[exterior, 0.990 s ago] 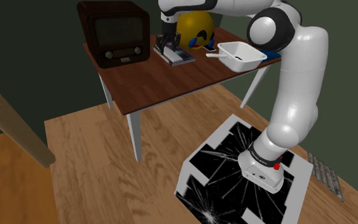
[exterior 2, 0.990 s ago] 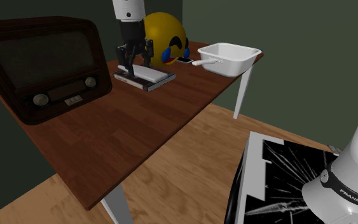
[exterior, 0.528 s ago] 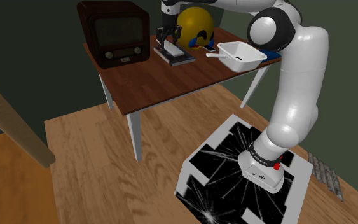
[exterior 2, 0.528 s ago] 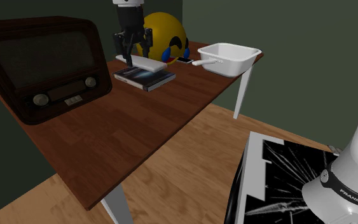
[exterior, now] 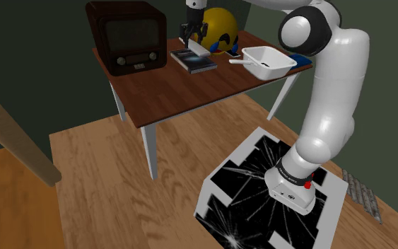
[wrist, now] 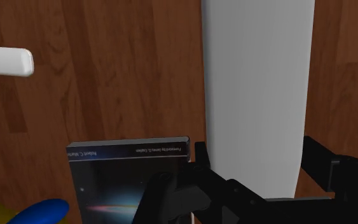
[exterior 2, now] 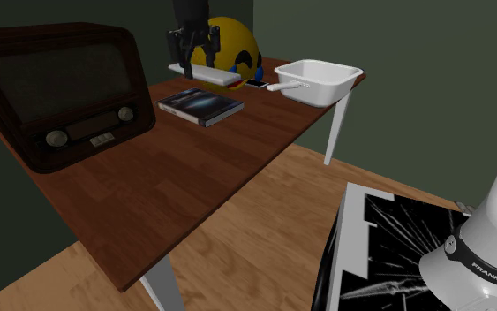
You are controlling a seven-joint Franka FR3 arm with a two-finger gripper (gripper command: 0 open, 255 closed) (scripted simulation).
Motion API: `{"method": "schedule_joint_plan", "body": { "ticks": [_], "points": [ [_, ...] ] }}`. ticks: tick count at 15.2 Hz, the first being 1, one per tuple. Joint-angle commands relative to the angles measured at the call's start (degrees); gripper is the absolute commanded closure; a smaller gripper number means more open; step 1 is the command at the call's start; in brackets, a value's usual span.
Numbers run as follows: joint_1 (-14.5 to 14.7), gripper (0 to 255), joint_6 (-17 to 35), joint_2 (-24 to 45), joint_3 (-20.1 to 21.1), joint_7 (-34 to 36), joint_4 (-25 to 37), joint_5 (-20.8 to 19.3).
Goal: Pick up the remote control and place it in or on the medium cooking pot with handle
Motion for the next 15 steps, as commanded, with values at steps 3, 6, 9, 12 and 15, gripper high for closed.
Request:
{"method": "schedule_joint_plan", "body": {
  "ticks": [3,6,9,12,15],
  "points": [
    [-3.12,255,1.64,-3.98,-1.20,-4.25,-5.56,0.54],
    [-5.55,255,2.66,-6.18,-2.34,-7.79,-8.76,0.91],
    [-7.96,255,3.39,-7.81,-3.53,-11.39,-11.10,1.23],
    [-10.35,255,3.87,-8.91,-4.80,-15.06,-12.65,1.52],
    [-12.74,255,4.12,-9.49,-6.13,-18.77,-13.47,1.82]
  ]
}}
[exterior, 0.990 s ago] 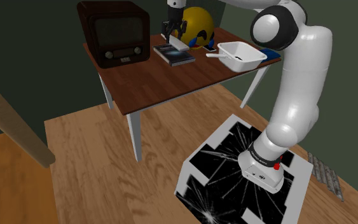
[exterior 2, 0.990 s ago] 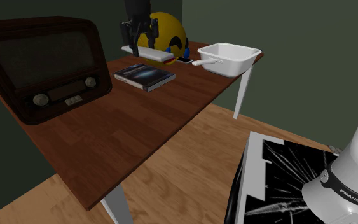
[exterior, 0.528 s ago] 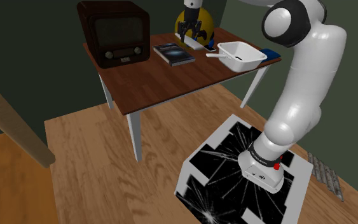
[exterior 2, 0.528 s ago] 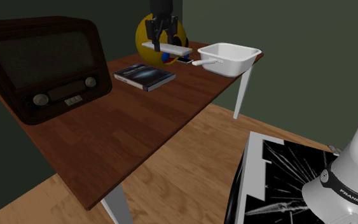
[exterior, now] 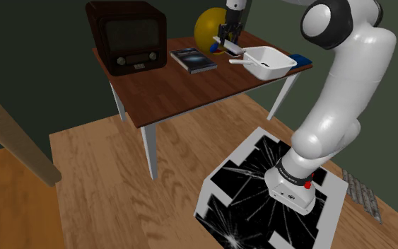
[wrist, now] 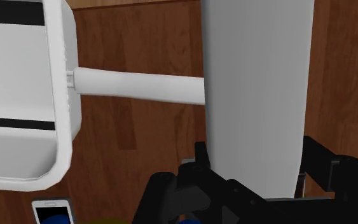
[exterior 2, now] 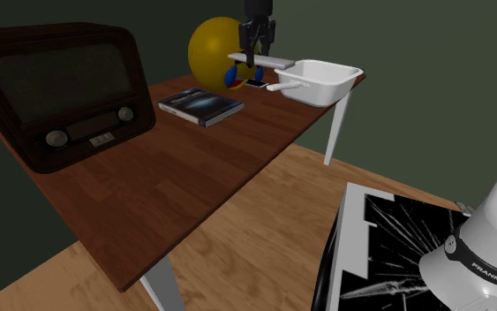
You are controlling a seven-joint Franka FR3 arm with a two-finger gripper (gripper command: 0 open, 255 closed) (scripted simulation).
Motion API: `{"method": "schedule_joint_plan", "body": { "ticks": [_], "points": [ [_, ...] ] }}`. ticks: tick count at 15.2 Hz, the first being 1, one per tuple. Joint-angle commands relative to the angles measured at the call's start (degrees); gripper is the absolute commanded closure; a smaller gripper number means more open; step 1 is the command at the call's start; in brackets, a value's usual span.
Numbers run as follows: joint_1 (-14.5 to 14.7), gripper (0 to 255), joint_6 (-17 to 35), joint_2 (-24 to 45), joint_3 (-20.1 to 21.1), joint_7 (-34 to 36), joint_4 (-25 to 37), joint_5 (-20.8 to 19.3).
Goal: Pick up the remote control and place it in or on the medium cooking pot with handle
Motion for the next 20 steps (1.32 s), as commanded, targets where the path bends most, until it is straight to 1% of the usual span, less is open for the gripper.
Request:
{"method": "schedule_joint_plan", "body": {
  "ticks": [1,5,9,13,17,18,20],
  "points": [
    [-1.50,255,-0.03,-0.57,-0.83,-2.44,-0.50,0.18],
    [-4.69,255,-0.11,-0.31,-2.63,-7.45,-0.16,0.64],
    [-7.98,255,-0.57,0.87,-4.39,-12.47,1.47,1.23],
    [-11.40,255,-1.48,3.01,-6.04,-17.46,4.47,2.01],
    [-15.05,255,-2.94,6.18,-7.49,-22.35,9.02,3.01],
    [-15.73,255,-3.27,6.85,-7.71,-23.19,10.02,3.21],
    [-15.65,255,-1.62,6.64,-7.68,-23.19,8.15,3.17]
  ]
}}
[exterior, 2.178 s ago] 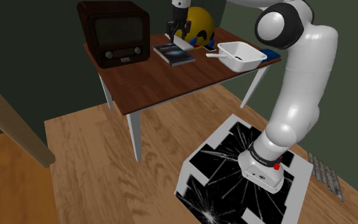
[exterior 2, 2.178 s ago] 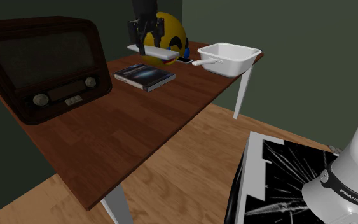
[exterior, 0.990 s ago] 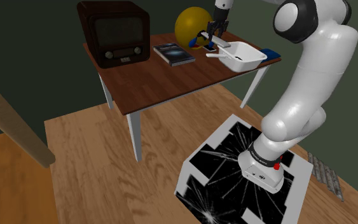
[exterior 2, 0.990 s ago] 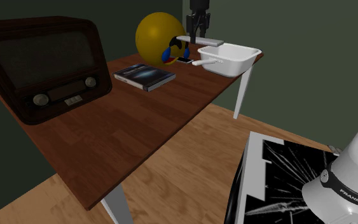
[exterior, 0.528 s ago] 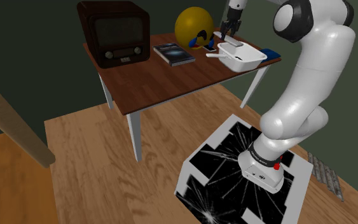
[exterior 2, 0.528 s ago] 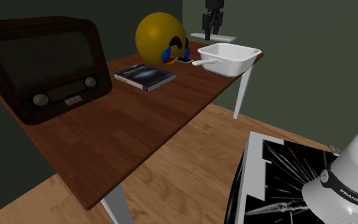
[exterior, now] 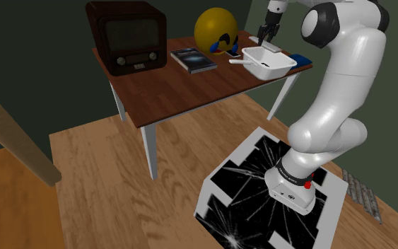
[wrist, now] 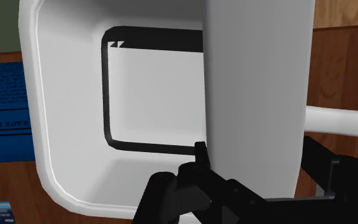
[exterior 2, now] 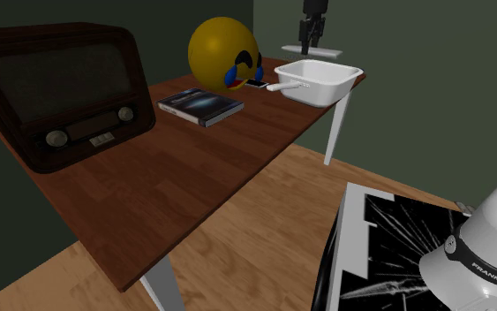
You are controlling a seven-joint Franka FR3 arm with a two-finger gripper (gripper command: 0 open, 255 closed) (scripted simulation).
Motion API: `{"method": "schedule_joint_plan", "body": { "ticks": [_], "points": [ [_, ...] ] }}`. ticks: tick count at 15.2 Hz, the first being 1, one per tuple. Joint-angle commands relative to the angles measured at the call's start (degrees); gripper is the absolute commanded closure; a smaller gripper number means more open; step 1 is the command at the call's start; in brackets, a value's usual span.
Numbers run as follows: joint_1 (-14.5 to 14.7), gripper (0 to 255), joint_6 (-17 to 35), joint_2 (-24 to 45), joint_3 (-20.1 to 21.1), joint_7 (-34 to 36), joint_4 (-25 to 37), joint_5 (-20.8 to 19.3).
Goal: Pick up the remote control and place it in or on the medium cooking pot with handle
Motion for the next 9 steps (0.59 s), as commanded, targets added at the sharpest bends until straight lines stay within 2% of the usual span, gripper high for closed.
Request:
{"method": "schedule_joint_plan", "body": {
  "ticks": [1,9],
  "points": [
    [-0.13,255,1.20,0.15,-0.03,-0.28,-1.01,0.06],
    [0.11,255,7.37,0.14,0.06,-0.34,-7.20,0.10]
  ]
}}
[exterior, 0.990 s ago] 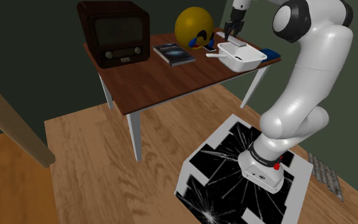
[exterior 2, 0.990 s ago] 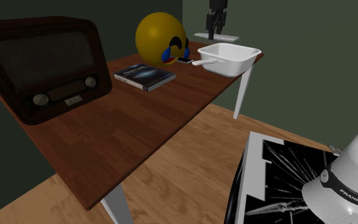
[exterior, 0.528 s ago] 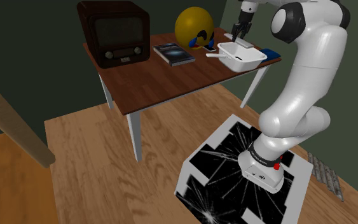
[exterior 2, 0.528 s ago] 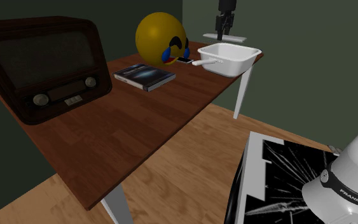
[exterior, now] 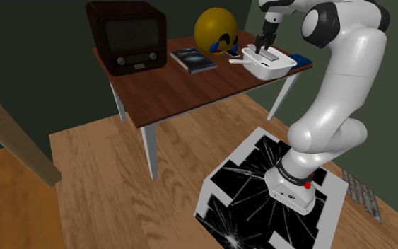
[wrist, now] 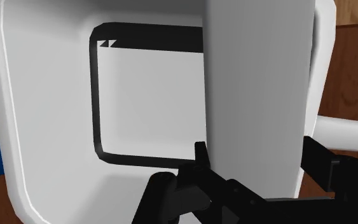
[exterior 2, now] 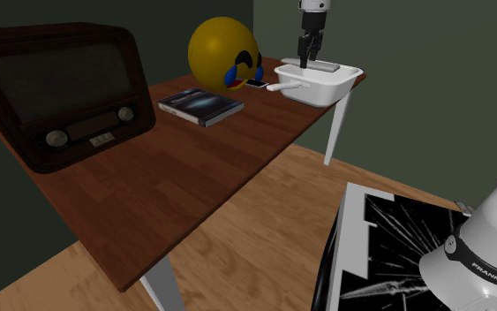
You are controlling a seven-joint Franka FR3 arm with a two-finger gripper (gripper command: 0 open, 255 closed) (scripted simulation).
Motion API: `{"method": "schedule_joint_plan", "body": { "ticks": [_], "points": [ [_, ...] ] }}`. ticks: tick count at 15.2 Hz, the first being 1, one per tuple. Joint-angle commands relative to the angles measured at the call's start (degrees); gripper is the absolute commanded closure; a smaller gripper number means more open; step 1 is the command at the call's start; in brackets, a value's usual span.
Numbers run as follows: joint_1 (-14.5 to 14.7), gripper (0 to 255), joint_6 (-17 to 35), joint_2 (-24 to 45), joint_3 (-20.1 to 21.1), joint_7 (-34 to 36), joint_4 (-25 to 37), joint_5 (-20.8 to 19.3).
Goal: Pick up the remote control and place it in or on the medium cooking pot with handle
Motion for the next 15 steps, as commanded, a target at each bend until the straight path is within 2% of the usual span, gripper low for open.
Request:
{"method": "schedule_joint_plan", "body": {
  "ticks": [1,2,10,11,15],
  "points": [
    [0.01,255,1.40,0.43,0.04,-0.01,-0.93,0.08],
    [0.04,255,2.66,0.57,0.07,-0.04,-2.06,0.12],
    [0.04,255,2.66,0.57,0.07,-0.04,-2.06,0.12],
    [0.04,0,2.65,0.57,0.07,-0.04,-2.05,0.12],
    [0.04,0,2.65,0.57,0.07,-0.04,-2.04,0.12]
  ]
}}
